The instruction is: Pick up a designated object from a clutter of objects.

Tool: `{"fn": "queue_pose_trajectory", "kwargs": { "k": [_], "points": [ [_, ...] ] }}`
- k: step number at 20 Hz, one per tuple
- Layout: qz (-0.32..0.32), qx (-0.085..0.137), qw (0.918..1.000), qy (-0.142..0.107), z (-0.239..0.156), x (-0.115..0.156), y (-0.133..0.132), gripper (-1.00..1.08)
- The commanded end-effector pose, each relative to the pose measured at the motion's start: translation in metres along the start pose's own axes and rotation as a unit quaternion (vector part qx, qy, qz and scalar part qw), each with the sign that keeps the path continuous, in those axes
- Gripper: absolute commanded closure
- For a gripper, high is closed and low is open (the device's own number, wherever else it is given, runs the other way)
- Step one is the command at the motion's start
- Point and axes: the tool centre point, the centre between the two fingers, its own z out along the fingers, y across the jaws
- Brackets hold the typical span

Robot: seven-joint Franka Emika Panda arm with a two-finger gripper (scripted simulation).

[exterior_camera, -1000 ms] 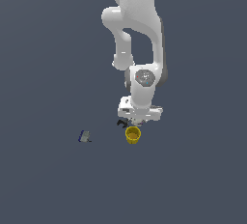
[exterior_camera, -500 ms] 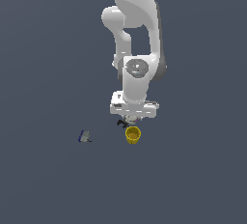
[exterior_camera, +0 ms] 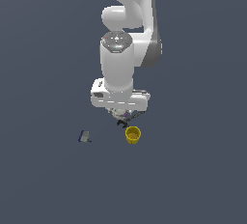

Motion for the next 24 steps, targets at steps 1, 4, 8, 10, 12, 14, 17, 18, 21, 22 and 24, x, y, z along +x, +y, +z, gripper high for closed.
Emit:
{"fn": "queue_pose_trajectory", "kwargs": {
  "k": [1, 4, 8, 10, 12, 14, 17, 18, 21, 22, 24],
  "points": [
    [0.0, 0.0, 1.0, 0.0, -0.025, 0.008, 0.014, 1.08],
    [0.0, 0.0, 1.0, 0.0, -0.054, 0.019, 0.03, 1.08],
    [0.0, 0.0, 1.0, 0.0, -0.092, 0.033, 0.051, 1.08],
    [0.0, 0.0, 1.0, 0.0, -0.109, 0.04, 0.061, 1.08],
    [0.0, 0.0, 1.0, 0.0, -0.126, 0.046, 0.071, 1.08],
    [0.0, 0.0, 1.0, 0.0, -0.141, 0.053, 0.079, 1.08],
    [0.0, 0.0, 1.0, 0.0, -0.162, 0.061, 0.091, 1.08],
    [0.0, 0.0, 1.0, 0.0, -0.169, 0.064, 0.095, 1.08],
    [0.0, 0.0, 1.0, 0.0, -0.187, 0.072, 0.105, 1.08],
    [0.0, 0.0, 1.0, 0.0, -0.193, 0.074, 0.108, 1.08],
    [0.0, 0.0, 1.0, 0.0, -0.204, 0.079, 0.115, 1.08]
  ]
}}
